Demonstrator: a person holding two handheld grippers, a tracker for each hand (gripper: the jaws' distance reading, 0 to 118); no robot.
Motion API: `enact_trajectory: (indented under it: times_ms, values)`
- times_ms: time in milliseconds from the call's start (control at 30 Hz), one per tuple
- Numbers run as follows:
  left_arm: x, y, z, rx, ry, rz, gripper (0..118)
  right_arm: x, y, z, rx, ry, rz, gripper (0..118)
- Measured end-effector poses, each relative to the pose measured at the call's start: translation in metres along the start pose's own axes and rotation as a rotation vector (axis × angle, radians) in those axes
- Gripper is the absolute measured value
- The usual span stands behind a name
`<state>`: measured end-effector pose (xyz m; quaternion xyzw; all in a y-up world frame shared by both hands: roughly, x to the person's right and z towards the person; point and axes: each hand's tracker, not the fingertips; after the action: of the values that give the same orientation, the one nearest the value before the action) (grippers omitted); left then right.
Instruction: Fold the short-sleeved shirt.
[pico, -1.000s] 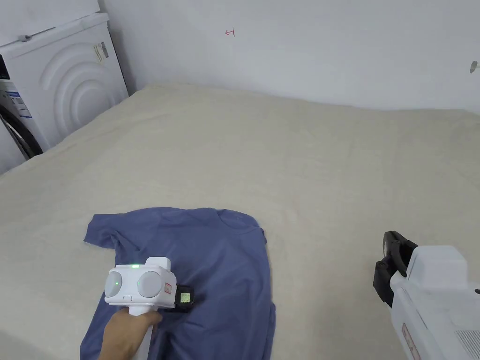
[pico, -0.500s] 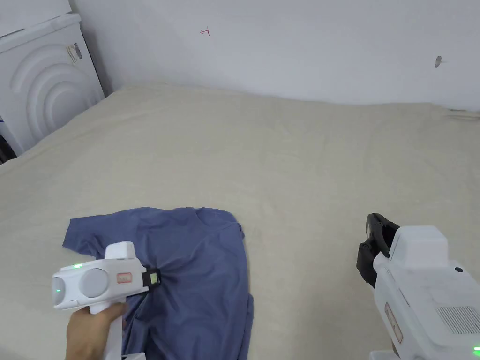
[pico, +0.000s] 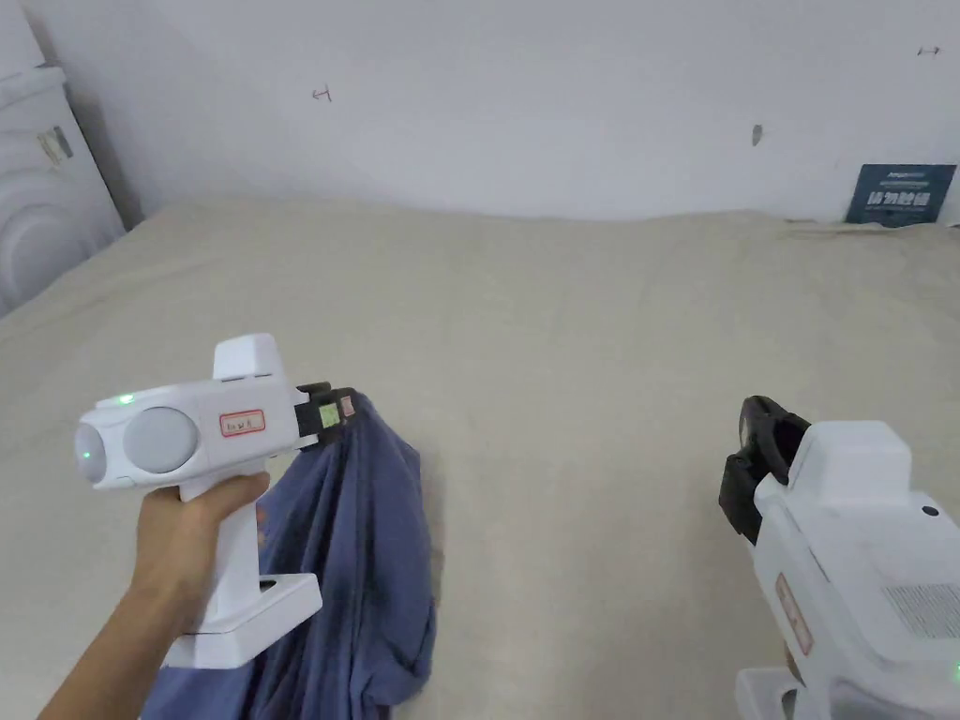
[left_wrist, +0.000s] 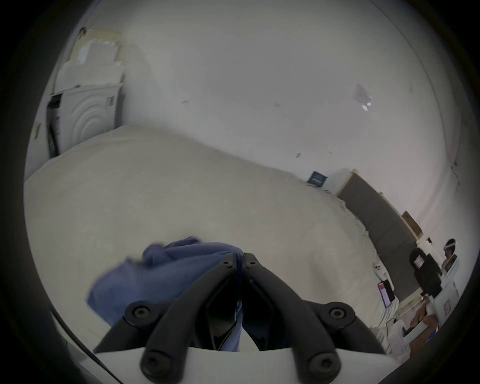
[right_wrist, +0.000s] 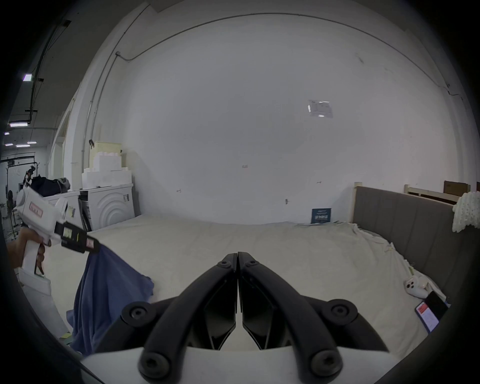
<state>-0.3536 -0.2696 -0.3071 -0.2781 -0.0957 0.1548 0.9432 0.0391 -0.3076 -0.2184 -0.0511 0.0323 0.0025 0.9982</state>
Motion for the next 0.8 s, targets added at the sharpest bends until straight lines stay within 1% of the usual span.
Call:
enact_trajectory:
  times_ms: [200, 367, 433, 500, 600, 800]
  values:
    - [0.09, 0.025, -0.023, 0.024, -0.14, -0.119, 0, 0.043, 0.009, 0.022, 0.036, -0.092, 0.003, 0]
    - [0.149, 0.031, -0.044, 0.009, -0.245, -0.183, 0, 0.078, 0.014, 0.037, 0.056, -0.174, 0.005, 0]
    - [0.173, 0.03, -0.052, 0.004, -0.283, -0.202, 0, 0.091, 0.015, 0.043, 0.06, -0.209, 0.007, 0]
    - [0.195, 0.027, -0.061, -0.015, -0.352, -0.219, 0, 0.103, 0.016, 0.048, 0.06, -0.238, 0.005, 0]
    - [0.229, 0.019, -0.075, -0.037, -0.404, -0.248, 0, 0.119, 0.015, 0.055, 0.059, -0.28, 0.003, 0]
    - [0.274, -0.012, -0.099, -0.117, -0.514, -0.307, 0, 0.142, 0.011, 0.067, 0.047, -0.343, 0.007, 0]
